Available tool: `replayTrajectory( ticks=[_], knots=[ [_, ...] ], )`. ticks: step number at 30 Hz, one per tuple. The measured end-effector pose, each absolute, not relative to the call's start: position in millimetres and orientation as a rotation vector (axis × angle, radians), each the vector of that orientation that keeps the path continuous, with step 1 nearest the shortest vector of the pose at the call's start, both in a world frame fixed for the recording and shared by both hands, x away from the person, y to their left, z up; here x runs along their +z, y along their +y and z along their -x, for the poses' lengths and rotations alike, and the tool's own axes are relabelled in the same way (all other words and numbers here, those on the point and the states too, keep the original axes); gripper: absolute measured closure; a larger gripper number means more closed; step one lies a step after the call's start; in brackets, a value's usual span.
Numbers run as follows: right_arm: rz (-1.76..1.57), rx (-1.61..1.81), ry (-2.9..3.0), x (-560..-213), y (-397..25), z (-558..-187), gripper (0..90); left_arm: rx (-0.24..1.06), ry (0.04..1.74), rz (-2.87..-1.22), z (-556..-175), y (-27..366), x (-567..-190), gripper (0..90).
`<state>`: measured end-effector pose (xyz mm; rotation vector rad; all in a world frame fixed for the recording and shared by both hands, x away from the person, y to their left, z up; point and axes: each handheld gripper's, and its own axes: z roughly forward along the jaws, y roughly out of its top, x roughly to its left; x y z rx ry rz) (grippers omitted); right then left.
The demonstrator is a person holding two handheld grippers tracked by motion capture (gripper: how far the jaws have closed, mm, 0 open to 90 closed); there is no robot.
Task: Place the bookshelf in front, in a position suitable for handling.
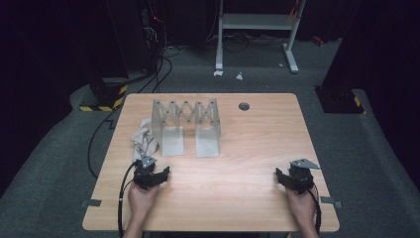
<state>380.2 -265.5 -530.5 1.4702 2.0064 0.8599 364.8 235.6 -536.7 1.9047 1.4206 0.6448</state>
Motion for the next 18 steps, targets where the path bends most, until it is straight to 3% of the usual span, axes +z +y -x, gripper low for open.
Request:
replayTrajectory(
  ticks=[18],
  knots=[
    [-1.459,0.866,2.020,-530.5,-262.8,-381.0,37.9,0.668,1.447,-1.896,-363.5,235.2,-536.8,31.1]
  ],
)
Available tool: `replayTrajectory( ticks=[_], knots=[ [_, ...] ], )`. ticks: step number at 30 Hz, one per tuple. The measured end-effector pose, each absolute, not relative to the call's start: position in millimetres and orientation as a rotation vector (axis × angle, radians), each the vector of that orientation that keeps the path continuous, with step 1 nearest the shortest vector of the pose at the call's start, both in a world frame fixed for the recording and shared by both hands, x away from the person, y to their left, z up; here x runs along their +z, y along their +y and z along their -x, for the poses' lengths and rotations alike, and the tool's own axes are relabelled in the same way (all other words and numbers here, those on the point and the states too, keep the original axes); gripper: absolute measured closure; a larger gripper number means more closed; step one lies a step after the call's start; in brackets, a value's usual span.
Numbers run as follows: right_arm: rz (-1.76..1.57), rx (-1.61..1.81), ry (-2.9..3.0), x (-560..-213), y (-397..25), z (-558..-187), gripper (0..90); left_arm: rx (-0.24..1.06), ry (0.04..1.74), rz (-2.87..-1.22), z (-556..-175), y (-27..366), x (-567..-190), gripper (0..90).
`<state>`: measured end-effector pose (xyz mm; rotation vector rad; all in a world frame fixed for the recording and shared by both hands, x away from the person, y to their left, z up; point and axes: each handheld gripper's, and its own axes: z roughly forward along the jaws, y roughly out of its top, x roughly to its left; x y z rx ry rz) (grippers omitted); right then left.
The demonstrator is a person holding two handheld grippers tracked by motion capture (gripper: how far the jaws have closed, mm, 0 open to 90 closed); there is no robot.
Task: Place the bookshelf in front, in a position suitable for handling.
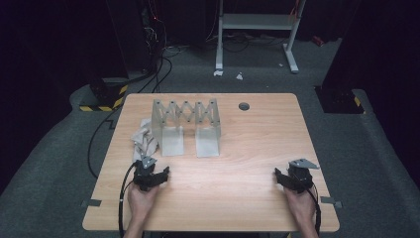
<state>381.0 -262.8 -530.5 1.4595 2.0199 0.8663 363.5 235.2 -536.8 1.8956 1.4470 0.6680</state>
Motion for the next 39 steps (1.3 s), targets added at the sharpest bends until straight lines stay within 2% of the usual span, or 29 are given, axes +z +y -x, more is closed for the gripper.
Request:
replayTrajectory(
  ticks=[11,14,20,32,39],
  knots=[
    [-1.460,0.877,2.029,-530.1,-261.0,-381.9,42.7,0.650,1.453,-1.897,-364.3,235.6,-537.0,26.5],
    [-1.460,0.877,2.027,-529.3,-259.8,-382.0,50.9,0.645,1.450,-1.903,-364.1,235.7,-536.7,25.9],
    [-1.414,0.876,2.035,-527.4,-251.1,-382.7,56.9,0.633,1.469,-1.910,-363.9,236.9,-533.4,28.9],
    [-1.348,1.016,2.108,-519.2,-226.2,-392.2,58.9,0.639,1.471,-1.875,-369.5,239.1,-517.0,32.0],
    [-1.315,1.042,2.176,-516.1,-209.8,-402.0,59.3,0.639,1.474,-1.847,-376.8,241.5,-504.9,37.2]
  ],
)
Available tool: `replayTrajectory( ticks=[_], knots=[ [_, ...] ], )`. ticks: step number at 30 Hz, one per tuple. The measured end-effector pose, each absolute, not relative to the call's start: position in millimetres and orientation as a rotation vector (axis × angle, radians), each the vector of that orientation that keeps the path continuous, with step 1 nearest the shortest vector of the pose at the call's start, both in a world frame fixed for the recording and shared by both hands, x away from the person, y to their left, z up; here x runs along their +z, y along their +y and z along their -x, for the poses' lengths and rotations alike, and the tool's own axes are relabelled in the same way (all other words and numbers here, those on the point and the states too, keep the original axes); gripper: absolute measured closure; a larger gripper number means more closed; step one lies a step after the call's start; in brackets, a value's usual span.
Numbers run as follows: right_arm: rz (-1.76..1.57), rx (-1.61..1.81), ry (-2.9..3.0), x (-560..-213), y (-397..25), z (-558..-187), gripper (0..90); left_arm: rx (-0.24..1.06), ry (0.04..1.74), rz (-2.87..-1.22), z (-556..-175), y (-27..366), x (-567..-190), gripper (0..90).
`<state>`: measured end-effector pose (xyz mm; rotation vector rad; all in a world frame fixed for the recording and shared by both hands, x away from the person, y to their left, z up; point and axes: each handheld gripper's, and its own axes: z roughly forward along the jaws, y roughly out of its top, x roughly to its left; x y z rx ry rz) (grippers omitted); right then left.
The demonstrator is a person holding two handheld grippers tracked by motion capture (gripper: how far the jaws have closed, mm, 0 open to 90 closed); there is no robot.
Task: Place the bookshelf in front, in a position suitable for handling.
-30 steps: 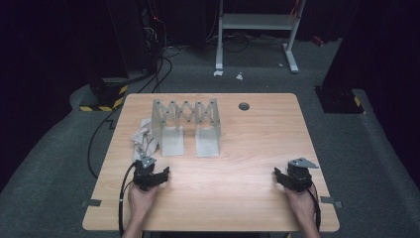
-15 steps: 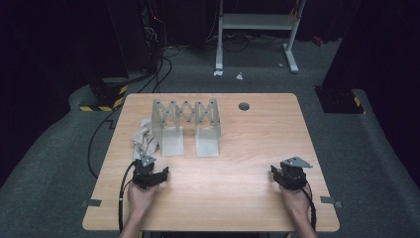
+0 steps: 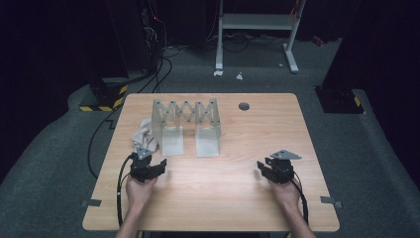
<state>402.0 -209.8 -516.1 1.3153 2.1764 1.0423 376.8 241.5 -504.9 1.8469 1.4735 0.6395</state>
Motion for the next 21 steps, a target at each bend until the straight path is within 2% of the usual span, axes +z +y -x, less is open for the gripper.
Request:
replayTrajectory(
  ticks=[21],
  knots=[
    [-1.201,1.118,2.271,-497.8,-152.0,-433.6,60.1,0.640,1.541,-1.767,-413.4,251.2,-476.5,43.1]
  ],
)
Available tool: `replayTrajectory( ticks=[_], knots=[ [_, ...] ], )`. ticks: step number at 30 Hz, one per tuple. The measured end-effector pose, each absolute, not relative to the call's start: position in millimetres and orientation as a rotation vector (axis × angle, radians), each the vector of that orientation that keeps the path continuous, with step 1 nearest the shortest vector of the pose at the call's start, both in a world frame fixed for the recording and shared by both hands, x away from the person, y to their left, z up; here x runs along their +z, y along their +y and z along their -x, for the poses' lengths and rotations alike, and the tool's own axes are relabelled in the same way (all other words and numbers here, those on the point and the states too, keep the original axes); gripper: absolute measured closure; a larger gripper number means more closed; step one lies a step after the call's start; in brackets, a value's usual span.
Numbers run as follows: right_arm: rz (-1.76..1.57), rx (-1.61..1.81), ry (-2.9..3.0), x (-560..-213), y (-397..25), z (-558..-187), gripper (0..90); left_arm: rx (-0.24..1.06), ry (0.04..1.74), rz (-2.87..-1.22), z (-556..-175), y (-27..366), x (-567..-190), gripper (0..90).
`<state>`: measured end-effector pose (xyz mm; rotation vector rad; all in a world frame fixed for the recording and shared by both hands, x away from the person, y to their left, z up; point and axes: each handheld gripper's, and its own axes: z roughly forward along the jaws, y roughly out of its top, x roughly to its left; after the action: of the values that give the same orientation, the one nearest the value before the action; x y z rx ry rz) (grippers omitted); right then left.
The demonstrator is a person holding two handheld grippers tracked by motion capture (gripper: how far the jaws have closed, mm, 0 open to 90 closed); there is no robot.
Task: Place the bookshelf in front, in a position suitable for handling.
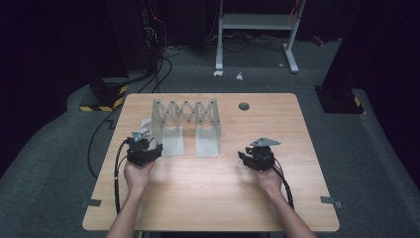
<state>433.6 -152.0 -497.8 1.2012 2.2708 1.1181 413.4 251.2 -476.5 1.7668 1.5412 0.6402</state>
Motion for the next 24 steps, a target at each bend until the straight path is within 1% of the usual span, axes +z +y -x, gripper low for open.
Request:
replayTrajectory(
  ticks=[5,15,18,21,24],
  knots=[
    [-1.197,1.126,2.303,-498.8,-136.1,-440.7,60.1,0.672,1.551,-1.781,-423.8,249.4,-474.9,44.6],
    [-1.233,1.167,2.326,-501.1,-111.0,-452.0,59.3,0.676,1.579,-1.754,-433.9,249.3,-483.5,49.7],
    [-1.263,1.192,2.311,-503.8,-101.6,-456.5,59.3,0.656,1.591,-1.751,-438.0,250.0,-487.6,52.1],
    [-1.271,1.181,2.315,-506.1,-96.2,-459.5,59.3,0.658,1.594,-1.753,-439.2,249.3,-488.9,52.6],
    [-1.285,1.164,2.327,-508.3,-88.4,-464.1,61.2,0.656,1.598,-1.750,-440.2,248.6,-489.8,53.8]
  ],
)
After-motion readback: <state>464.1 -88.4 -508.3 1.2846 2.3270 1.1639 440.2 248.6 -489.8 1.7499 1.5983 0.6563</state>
